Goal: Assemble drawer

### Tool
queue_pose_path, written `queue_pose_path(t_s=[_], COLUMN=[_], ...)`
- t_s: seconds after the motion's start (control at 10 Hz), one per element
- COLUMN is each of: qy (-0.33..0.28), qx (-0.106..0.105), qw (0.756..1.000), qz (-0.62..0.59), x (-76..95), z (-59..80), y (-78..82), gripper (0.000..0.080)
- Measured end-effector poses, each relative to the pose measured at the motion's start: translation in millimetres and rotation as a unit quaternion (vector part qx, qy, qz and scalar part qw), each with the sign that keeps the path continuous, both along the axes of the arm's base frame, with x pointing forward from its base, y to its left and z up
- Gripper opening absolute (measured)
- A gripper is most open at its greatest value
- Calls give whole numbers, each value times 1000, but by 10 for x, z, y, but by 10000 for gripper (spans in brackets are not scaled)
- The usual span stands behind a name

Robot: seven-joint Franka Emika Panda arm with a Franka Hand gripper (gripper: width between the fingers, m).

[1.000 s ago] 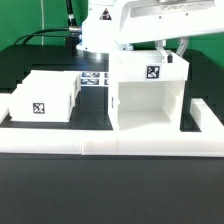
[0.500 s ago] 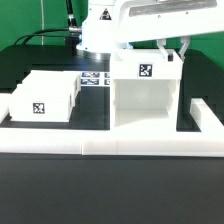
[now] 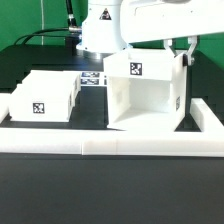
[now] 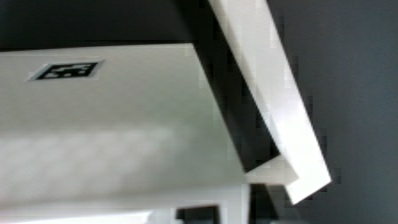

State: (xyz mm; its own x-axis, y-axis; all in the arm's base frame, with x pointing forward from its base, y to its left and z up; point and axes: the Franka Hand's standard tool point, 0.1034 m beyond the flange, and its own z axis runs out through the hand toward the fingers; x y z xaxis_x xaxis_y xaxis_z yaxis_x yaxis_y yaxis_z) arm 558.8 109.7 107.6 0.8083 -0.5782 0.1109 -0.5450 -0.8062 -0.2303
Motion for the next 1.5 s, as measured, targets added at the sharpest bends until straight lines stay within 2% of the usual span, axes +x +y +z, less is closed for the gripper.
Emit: queue_pose_path(t_s=[0.1,0.3,0.6,1.1,1.3,1.5], qy=[-1,4,32,53,68,73], qx=[4,32,75,116,131,135], qw=[1000,993,962,917,897,893], qz=[-13,-112,-259,-378,-417,-422], x=[7,-10,-39,-50,39,183], z=[8,29,26,30,-41,-82], y=[5,31,83,109,60,79], gripper=[44,44,44,44,44,54])
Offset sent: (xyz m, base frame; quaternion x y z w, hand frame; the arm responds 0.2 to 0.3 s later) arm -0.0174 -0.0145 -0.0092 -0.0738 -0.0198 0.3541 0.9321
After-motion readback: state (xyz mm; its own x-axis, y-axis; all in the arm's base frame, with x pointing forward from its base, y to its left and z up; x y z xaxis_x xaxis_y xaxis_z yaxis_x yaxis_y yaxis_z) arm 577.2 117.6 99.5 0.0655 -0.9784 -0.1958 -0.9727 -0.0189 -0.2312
